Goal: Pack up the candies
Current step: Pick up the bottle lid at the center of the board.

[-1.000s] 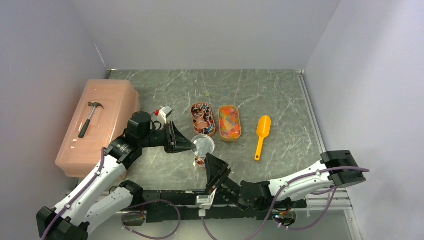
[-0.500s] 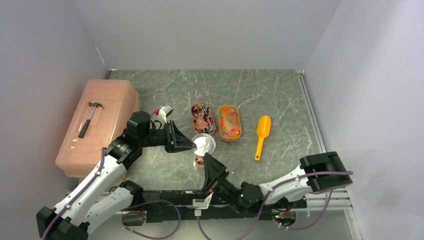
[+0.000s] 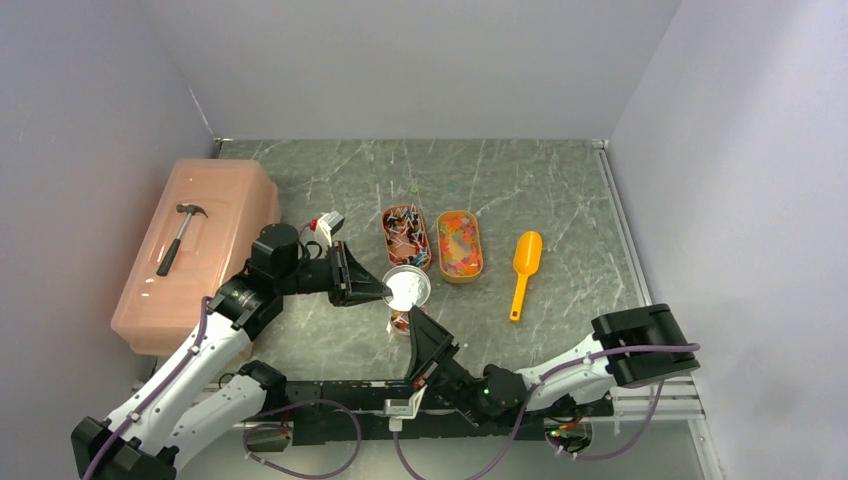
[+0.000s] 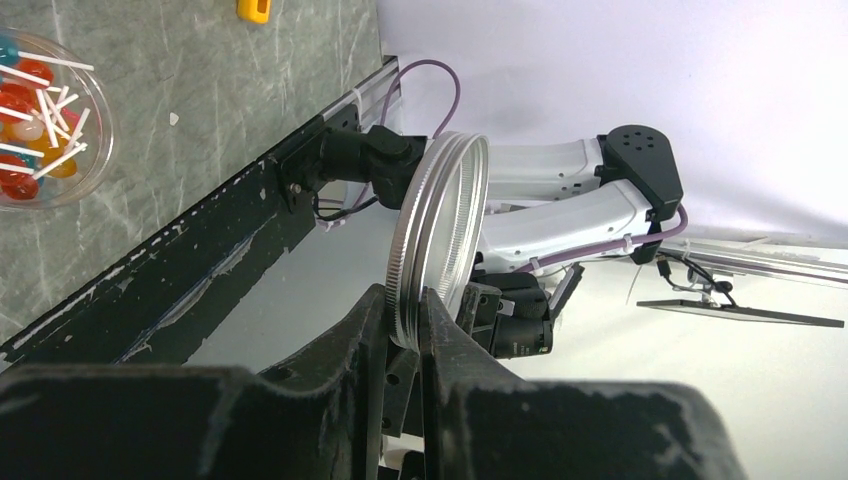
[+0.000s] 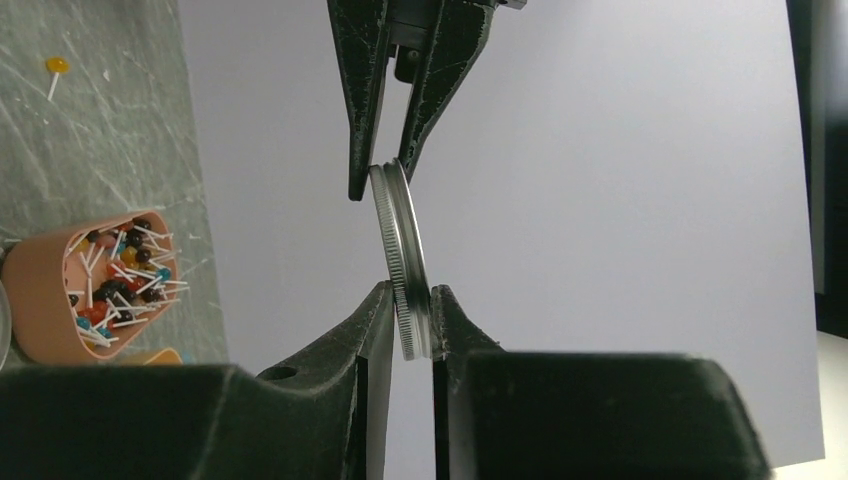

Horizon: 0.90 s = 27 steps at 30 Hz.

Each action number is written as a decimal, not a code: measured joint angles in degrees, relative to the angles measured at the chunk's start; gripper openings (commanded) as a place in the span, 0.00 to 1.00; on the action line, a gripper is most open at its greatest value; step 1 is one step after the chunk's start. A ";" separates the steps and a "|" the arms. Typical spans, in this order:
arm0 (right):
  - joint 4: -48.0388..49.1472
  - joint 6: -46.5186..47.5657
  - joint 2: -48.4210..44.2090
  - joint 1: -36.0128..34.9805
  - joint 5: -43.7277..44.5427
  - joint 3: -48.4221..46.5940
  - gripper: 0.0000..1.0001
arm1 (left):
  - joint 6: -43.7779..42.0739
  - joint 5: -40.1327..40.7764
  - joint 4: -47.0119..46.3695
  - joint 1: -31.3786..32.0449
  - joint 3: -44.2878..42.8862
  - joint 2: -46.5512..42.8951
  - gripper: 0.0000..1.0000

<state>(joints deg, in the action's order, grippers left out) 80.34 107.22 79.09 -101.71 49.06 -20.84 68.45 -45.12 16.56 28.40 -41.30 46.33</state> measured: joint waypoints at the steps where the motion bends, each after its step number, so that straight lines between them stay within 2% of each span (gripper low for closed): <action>1: 0.04 0.20 0.09 0.00 -0.02 0.00 0.11 | -0.02 0.00 0.02 -0.04 0.00 -0.07 0.03; 6: 0.39 0.37 0.42 0.00 0.00 0.00 0.05 | -0.02 0.04 0.09 -0.09 0.00 -0.07 0.04; 9: 0.37 0.37 0.42 0.00 0.02 0.00 0.00 | -0.02 0.04 0.17 -0.09 0.00 -0.07 0.11; 20: -2.32 -2.80 -0.46 0.04 1.25 0.00 0.00 | -0.68 1.86 -0.39 -0.09 0.81 -3.08 0.54; 27: -13.51 -13.03 -6.40 0.11 2.29 -0.61 0.00 | -6.12 6.60 5.75 -0.09 -2.10 -3.39 0.58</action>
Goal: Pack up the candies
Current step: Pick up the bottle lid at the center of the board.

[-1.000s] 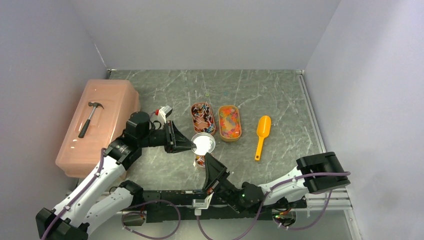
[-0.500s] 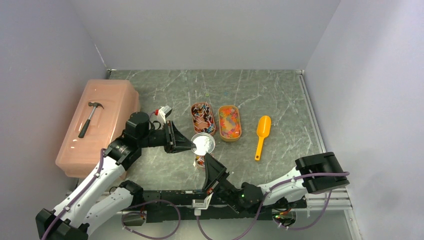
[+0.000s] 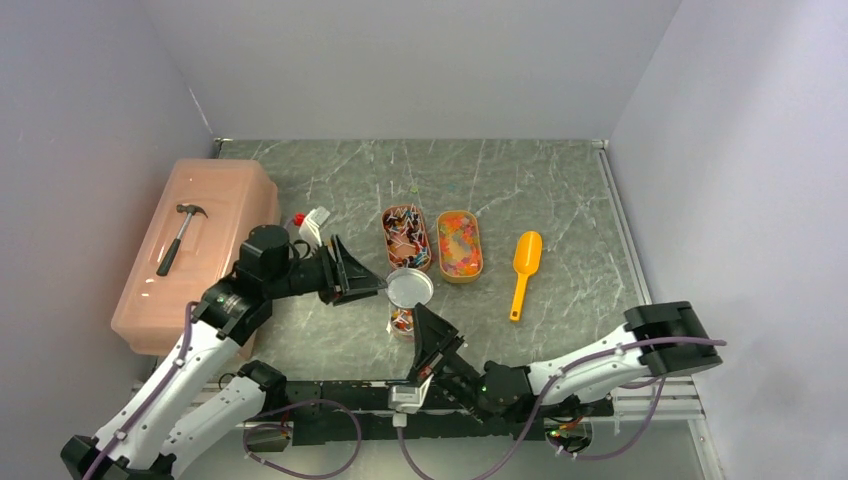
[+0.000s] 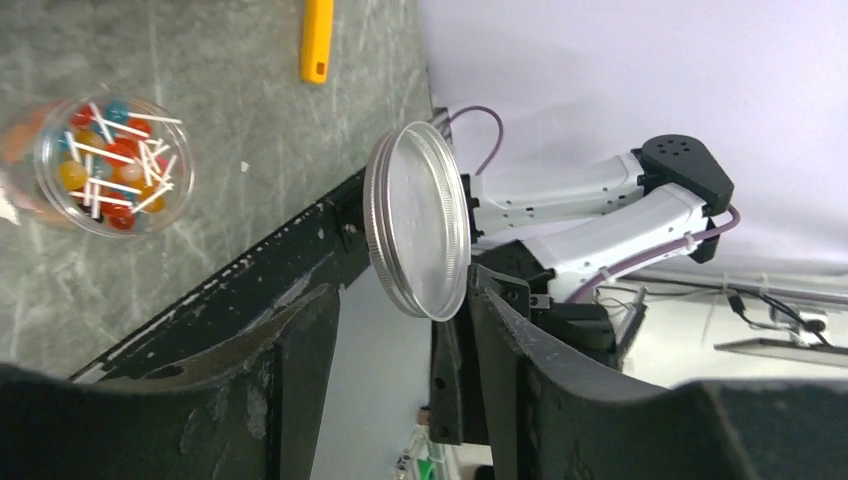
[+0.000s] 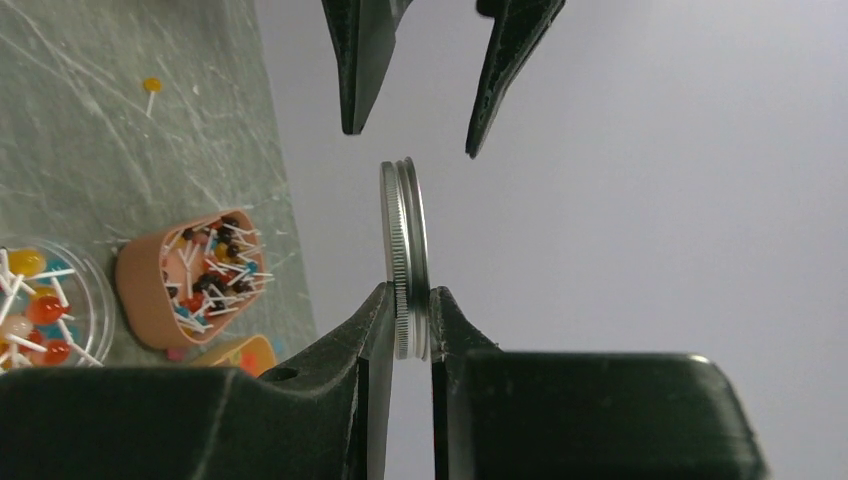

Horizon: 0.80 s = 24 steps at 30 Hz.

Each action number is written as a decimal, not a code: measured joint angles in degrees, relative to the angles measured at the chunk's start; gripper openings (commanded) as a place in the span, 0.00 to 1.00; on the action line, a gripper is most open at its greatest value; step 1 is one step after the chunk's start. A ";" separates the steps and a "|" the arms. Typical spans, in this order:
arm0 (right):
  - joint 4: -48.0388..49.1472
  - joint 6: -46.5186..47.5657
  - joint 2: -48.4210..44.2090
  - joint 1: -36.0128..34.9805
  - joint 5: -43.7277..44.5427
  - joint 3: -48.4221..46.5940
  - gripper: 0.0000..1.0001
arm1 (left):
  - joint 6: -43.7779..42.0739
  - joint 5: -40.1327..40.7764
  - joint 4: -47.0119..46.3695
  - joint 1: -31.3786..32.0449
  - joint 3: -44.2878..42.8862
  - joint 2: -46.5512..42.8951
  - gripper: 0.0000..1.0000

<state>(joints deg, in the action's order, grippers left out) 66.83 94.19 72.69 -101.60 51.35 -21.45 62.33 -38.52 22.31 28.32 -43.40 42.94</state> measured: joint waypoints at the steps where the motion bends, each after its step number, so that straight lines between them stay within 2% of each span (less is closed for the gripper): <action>1: -3.19 -2.58 -1.55 0.17 0.09 -0.55 0.00 | -1.25 1.18 1.60 0.00 -1.09 -0.04 0.58; 6: -22.88 -19.76 -9.66 2.67 -0.96 -6.86 0.00 | -8.33 8.57 9.68 0.00 -7.74 -1.01 0.57; 12: -43.12 -41.27 -14.86 10.21 -6.75 -15.02 0.00 | -14.97 18.21 16.85 0.00 -10.95 -3.48 0.56; 18: -57.92 -60.48 -17.14 20.74 -15.82 -21.51 0.00 | -18.32 23.54 20.83 0.00 -10.97 -4.63 0.56; 24: -67.25 -74.88 -17.40 29.73 -25.29 -26.14 0.00 | -19.71 25.40 21.75 0.00 -10.88 -4.74 0.55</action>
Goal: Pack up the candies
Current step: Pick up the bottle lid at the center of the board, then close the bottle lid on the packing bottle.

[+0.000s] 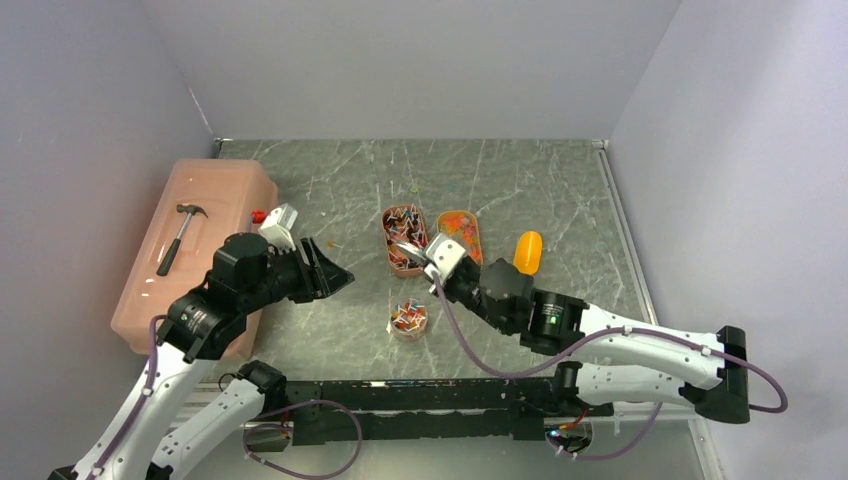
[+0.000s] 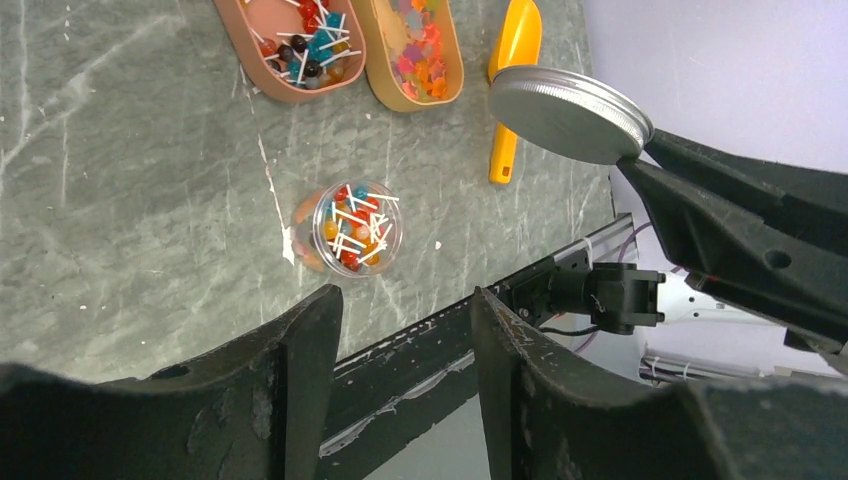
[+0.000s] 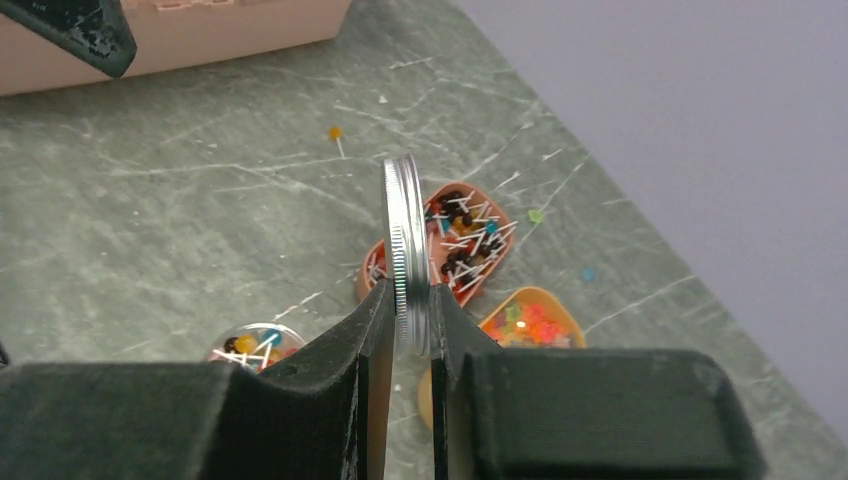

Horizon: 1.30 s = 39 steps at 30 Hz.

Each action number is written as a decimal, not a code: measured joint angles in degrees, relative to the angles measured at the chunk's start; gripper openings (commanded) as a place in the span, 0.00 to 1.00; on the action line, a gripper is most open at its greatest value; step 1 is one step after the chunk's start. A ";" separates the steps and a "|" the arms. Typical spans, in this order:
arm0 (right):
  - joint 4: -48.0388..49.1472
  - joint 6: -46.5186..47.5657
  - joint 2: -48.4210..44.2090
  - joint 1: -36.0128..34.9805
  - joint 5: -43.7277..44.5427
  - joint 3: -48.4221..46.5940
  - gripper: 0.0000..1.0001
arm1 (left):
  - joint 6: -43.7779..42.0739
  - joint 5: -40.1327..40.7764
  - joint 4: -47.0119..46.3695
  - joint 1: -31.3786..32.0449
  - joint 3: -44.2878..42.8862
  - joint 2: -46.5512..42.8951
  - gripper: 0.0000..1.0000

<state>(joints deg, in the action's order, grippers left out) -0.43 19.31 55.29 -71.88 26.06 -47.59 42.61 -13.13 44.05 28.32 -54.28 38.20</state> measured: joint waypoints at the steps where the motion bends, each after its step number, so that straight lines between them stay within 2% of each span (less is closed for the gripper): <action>1: -1.22 -2.03 0.04 1.20 -1.55 -0.52 0.00 | -0.04 0.13 -0.02 0.00 0.09 0.00 0.55; 14: -8.79 -24.70 0.76 19.12 -27.39 -2.62 0.00 | -0.04 -0.57 -1.90 0.00 4.20 0.66 0.54; 24: -3.43 -42.66 1.51 33.94 -51.12 1.38 0.00 | -0.13 -2.45 -4.11 0.00 6.40 1.22 0.54; 32: 5.95 -56.02 3.93 37.79 -62.60 11.50 0.00 | -1.97 -5.22 -5.03 0.00 6.84 3.87 0.55; 39: 14.25 -64.94 7.91 38.18 -65.83 17.22 0.00 | -3.02 -8.44 -7.02 0.00 9.20 7.72 0.58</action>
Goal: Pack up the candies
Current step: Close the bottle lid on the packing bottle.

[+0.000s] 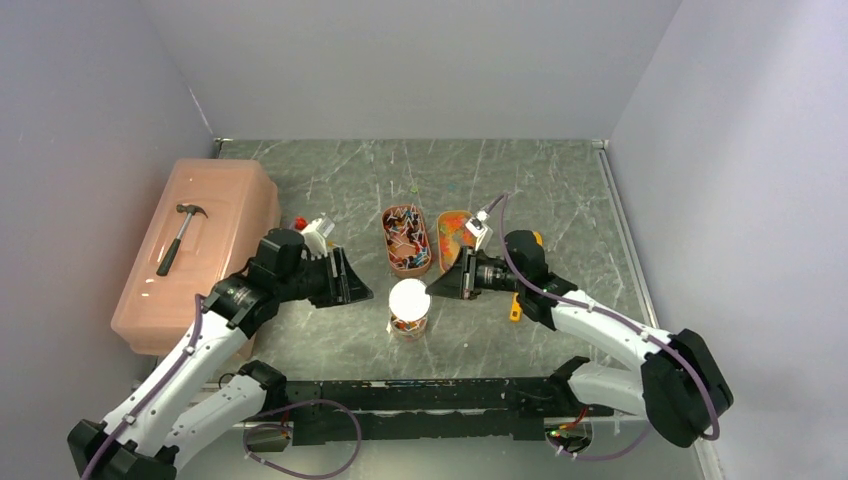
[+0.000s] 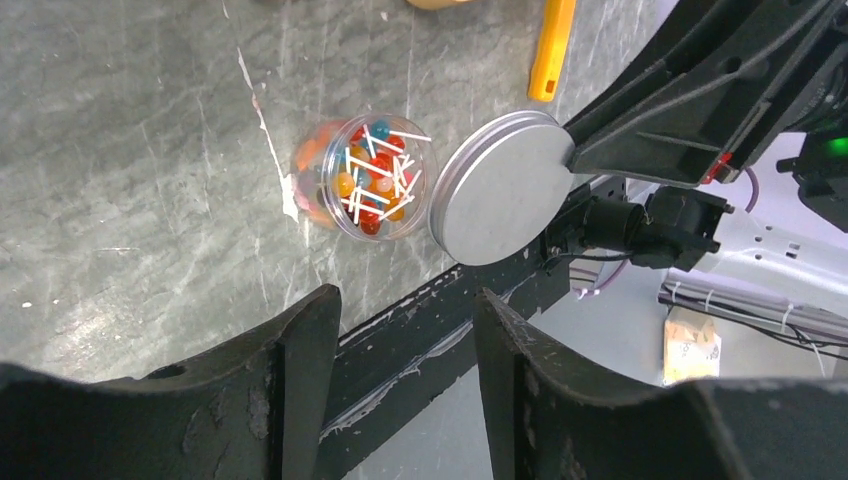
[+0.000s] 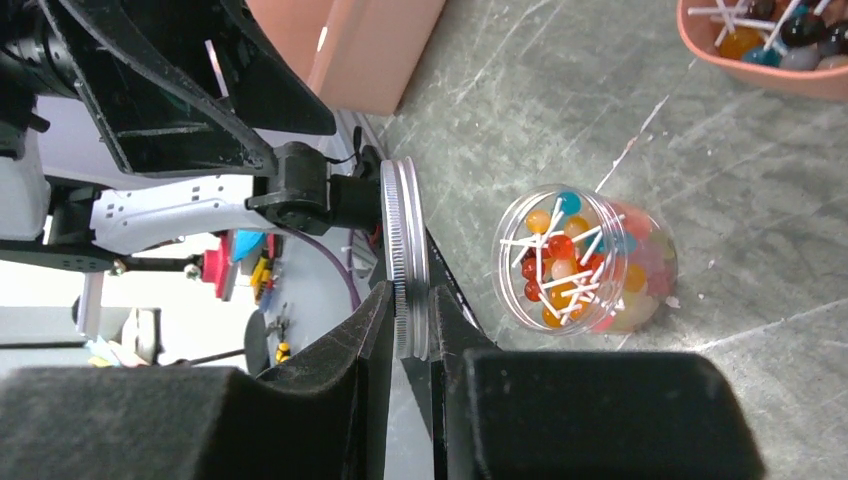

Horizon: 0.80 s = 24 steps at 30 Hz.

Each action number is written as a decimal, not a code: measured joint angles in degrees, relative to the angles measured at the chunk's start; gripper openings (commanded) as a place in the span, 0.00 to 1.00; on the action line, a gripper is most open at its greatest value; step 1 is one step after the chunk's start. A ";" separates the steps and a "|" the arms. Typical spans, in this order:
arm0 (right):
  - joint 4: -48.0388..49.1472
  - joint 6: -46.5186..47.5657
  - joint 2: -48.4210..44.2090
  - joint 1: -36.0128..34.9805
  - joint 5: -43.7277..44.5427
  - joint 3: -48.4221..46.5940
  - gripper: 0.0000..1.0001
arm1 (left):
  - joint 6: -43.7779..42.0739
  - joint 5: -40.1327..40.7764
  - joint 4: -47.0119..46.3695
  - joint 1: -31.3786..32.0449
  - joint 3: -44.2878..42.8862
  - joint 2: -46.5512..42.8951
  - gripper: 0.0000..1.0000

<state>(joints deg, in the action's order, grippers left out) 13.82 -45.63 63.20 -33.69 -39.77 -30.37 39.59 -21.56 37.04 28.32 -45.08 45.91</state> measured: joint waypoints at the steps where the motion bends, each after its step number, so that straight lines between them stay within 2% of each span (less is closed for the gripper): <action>1: 1.14 -1.18 0.63 0.07 -0.22 0.57 0.00 | 0.00 -0.33 -0.13 0.00 0.31 0.35 0.58; 8: 7.65 -7.76 6.12 0.35 -1.16 3.76 0.00 | 0.04 -2.62 -2.49 0.35 1.97 3.10 0.61; 24: 22.53 -16.61 13.75 0.42 -0.70 10.86 0.00 | 0.70 -2.51 -7.80 7.23 3.67 14.08 0.56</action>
<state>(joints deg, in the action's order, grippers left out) 36.36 -62.24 76.95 -33.28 -40.47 -19.51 40.29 -24.08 29.23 35.55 -41.41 59.99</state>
